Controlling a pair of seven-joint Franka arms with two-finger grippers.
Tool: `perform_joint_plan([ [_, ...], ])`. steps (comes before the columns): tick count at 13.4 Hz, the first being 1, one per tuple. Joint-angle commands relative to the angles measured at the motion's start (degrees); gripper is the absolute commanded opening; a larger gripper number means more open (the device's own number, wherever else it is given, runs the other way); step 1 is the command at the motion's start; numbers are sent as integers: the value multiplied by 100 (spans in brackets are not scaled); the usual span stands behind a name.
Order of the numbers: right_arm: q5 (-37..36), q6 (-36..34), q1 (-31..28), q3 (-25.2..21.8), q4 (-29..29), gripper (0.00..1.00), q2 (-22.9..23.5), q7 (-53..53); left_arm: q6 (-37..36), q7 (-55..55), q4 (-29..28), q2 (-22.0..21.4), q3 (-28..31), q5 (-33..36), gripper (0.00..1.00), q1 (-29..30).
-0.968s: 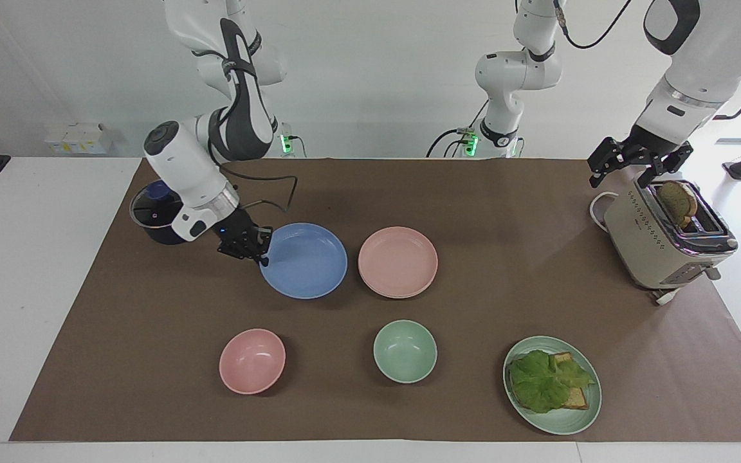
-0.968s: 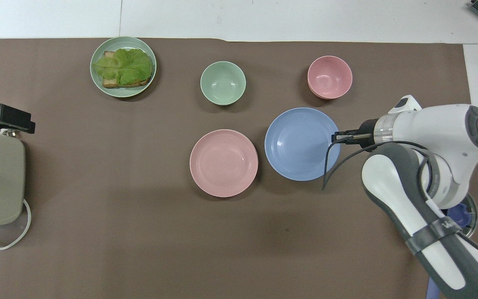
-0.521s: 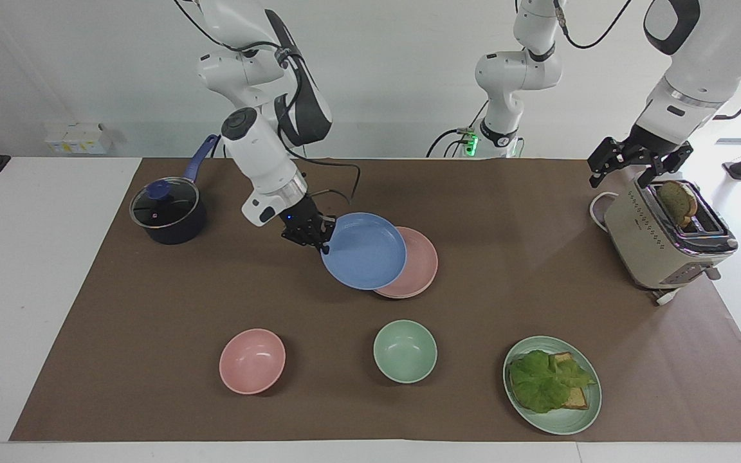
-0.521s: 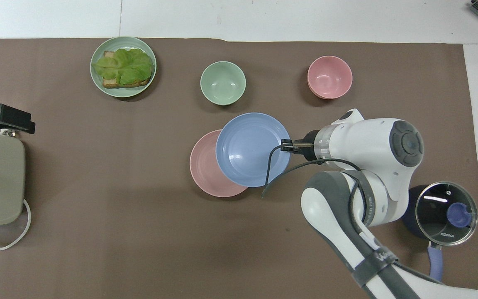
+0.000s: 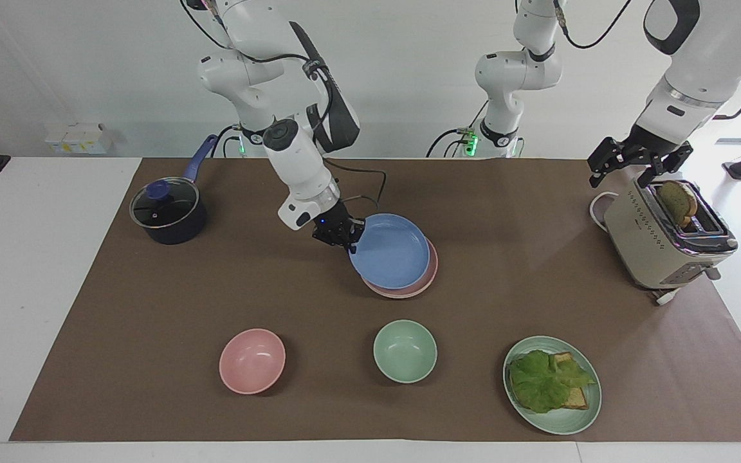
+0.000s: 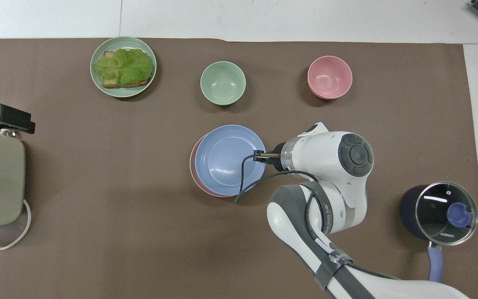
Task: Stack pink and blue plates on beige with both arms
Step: 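Grip the blue bowl rim and slide it onto the pink bowl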
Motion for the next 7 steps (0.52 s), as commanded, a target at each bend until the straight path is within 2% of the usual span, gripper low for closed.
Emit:
perform_joint_plan([
  [1, 137, 371, 143, -15, -22, 0, 233, 113, -52, 50, -22, -33, -39, 83, 100, 59],
  [7, 137, 451, 178, -15, -14, 2, 278, 60, -52, 50, -22, -33, -39, 83, 100, 59],
])
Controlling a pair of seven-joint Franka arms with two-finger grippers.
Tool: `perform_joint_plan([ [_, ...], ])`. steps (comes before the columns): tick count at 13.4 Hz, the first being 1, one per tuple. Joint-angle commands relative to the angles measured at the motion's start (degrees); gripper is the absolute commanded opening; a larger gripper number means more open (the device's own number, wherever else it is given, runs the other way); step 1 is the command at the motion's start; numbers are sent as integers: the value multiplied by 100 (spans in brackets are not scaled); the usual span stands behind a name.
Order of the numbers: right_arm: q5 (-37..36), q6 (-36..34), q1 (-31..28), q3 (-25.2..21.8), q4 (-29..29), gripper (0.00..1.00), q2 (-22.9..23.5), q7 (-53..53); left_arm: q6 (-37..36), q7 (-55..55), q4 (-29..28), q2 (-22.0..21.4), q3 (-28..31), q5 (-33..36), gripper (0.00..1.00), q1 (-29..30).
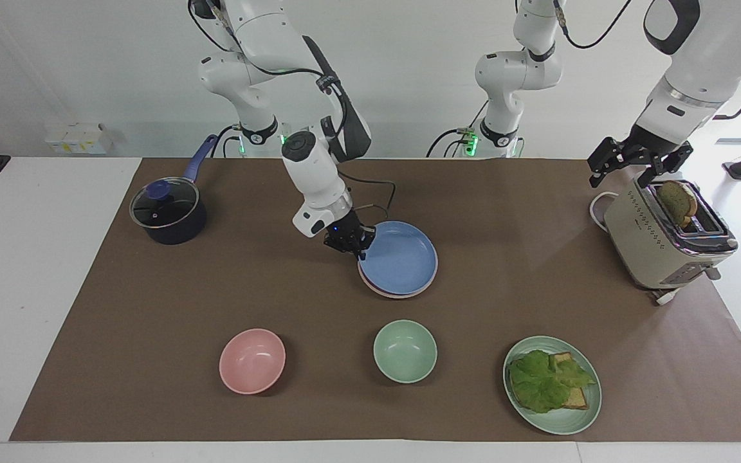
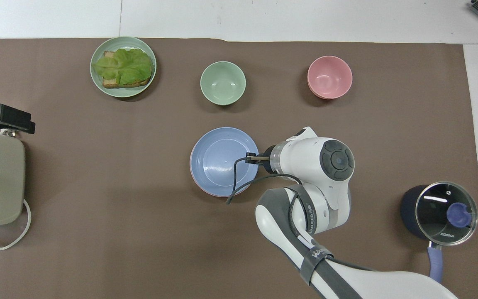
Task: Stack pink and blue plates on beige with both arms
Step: 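Grip the blue bowl rim and slide it onto the pink bowl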
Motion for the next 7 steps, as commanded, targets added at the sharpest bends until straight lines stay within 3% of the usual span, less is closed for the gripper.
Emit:
perform_joint_plan([
  [1, 137, 76, 14, -10, -7, 16, -28, 19, -52, 50, -22, -33, -39, 83, 100, 59],
  [2, 137, 76, 14, -10, -7, 36, -28, 28, -52, 50, -22, -33, -39, 83, 100, 59],
  [3, 137, 76, 23, -10, 10, 71, -20, 46, -52, 50, -22, -33, -39, 83, 100, 59],
  [4, 137, 76, 23, -10, 28, 77, -11, 54, -52, 50, -22, -33, -39, 83, 100, 59],
  [6, 128, 76, 23, -10, 115, 100, 15, 63, -52, 50, -22, -33, -39, 83, 100, 50],
  [7, 128, 41, 23, -10, 185, 100, 15, 107, -52, 50, -22, -33, -39, 83, 100, 59],
])
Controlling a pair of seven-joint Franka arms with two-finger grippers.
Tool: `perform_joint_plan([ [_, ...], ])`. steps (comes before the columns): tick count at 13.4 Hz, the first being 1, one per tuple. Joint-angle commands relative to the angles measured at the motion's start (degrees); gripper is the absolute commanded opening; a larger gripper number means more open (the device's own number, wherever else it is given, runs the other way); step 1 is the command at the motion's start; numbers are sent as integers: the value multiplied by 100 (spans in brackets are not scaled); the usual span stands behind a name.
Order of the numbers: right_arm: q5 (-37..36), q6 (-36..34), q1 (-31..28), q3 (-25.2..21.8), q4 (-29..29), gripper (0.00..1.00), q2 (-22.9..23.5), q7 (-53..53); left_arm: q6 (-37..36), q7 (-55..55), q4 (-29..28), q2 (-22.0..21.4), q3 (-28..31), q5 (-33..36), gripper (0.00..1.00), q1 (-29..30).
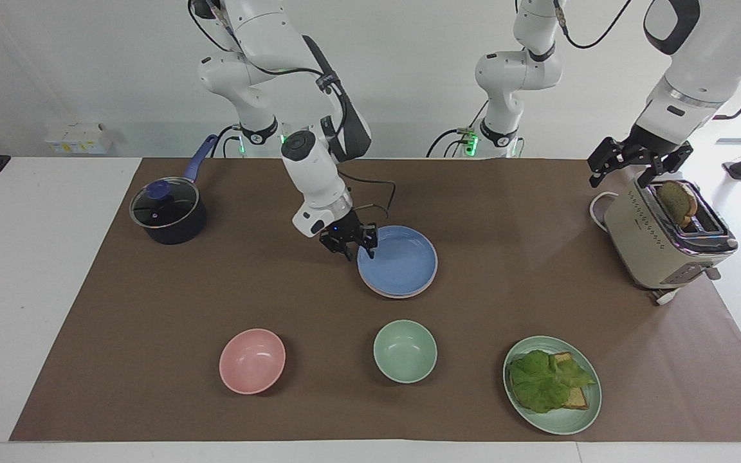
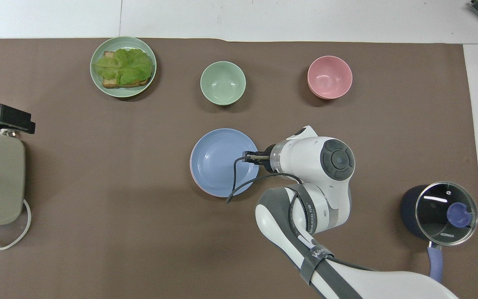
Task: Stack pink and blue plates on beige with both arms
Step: 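Grip the blue bowl rim and slide it onto the pink bowl, then open the right gripper and withdraw it to the rest pose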
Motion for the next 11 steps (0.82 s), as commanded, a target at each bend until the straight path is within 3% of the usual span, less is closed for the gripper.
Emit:
perform_joint_plan([
  [1, 84, 5, 23, -26, 157, 100, -20, 117, -50, 50, -22, -33, -39, 83, 100, 59],
  [4, -22, -362, -187, -114, 157, 100, -309, 117, -50, 50, -22, -33, -39, 83, 100, 59],
  [8, -1408, -1373, -1065, -88, 157, 100, -968, 126, -50, 50, -22, -33, -31, 83, 100, 59],
  [11, -1848, -2329, -1627, -88, 192, 100, -1381, 13, -50, 50, -22, -33, -39, 83, 100, 59],
])
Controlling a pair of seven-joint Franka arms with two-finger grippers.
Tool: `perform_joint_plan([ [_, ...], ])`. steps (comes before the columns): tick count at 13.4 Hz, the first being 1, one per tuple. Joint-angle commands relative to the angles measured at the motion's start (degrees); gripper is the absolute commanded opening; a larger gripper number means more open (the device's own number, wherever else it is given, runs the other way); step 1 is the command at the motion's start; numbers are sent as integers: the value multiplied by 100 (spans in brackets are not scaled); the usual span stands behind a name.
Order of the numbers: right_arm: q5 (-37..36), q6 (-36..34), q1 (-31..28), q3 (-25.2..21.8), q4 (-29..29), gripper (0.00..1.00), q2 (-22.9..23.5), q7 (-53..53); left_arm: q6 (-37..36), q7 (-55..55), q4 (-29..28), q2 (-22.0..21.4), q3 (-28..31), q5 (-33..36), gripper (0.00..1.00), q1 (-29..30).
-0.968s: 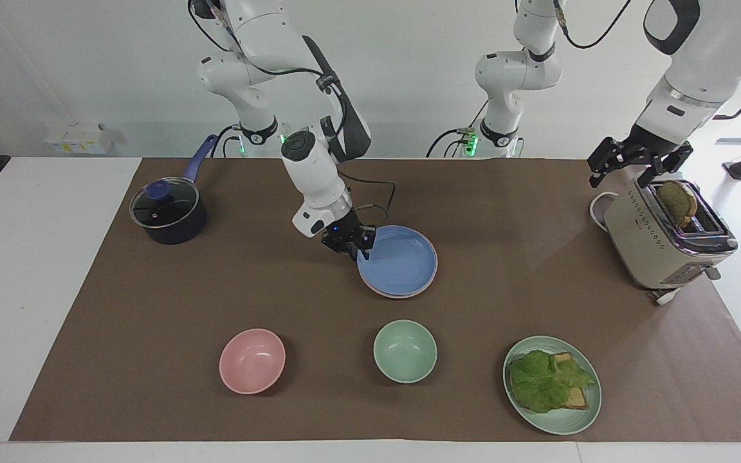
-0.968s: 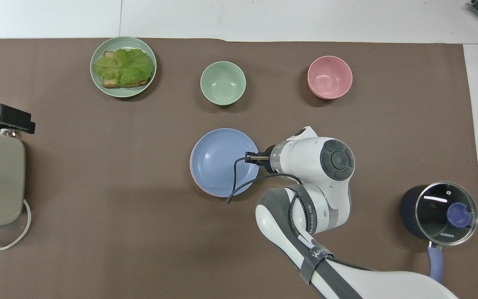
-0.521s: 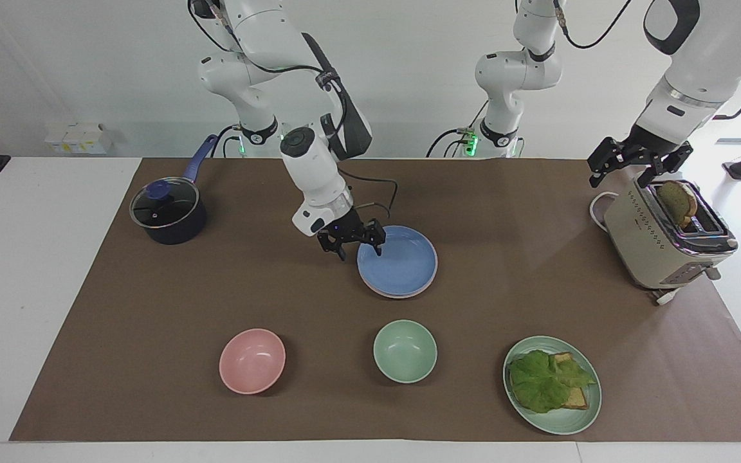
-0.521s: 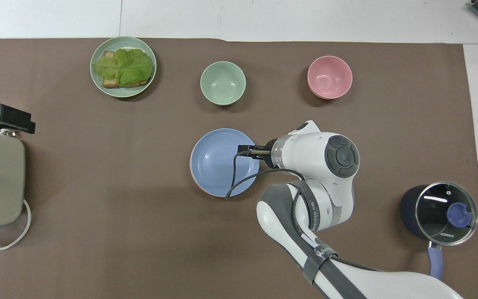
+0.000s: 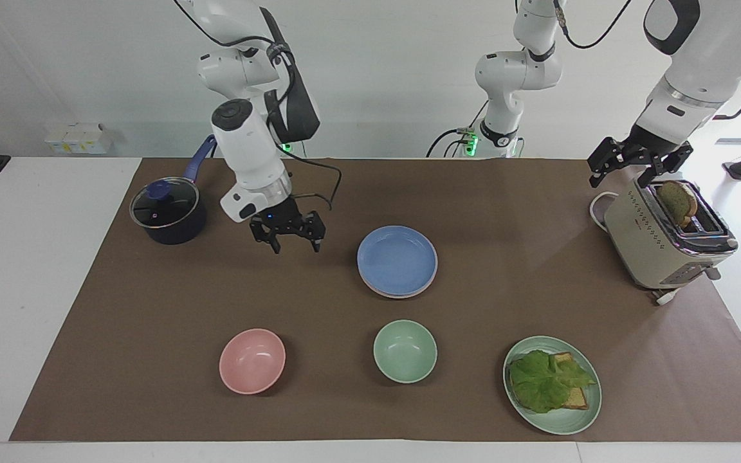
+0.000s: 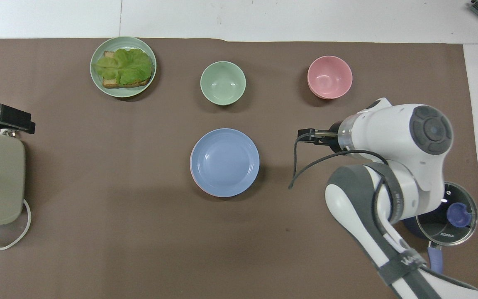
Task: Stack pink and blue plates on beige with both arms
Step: 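Open the right gripper and withdraw it to the rest pose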
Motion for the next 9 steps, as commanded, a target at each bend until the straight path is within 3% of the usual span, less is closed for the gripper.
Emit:
perform_joint_plan([
  [1, -570, -835, -468, 95, 17, 100, -462, -83, -50, 50, -22, -33, -39, 83, 100, 59],
  [3, -660, -1467, -758, 77, 402, 100, -603, -302, -50, 50, -22, -33, -39, 83, 100, 50],
  [6, -826, -2847, -1050, 77, 1570, 100, -516, -611, -50, 41, -22, -33, -39, 83, 100, 59],
  [9, -906, -3499, -1129, 68, 2326, 100, -499, -638, -50, 50, -22, -33, -31, 83, 100, 50],
])
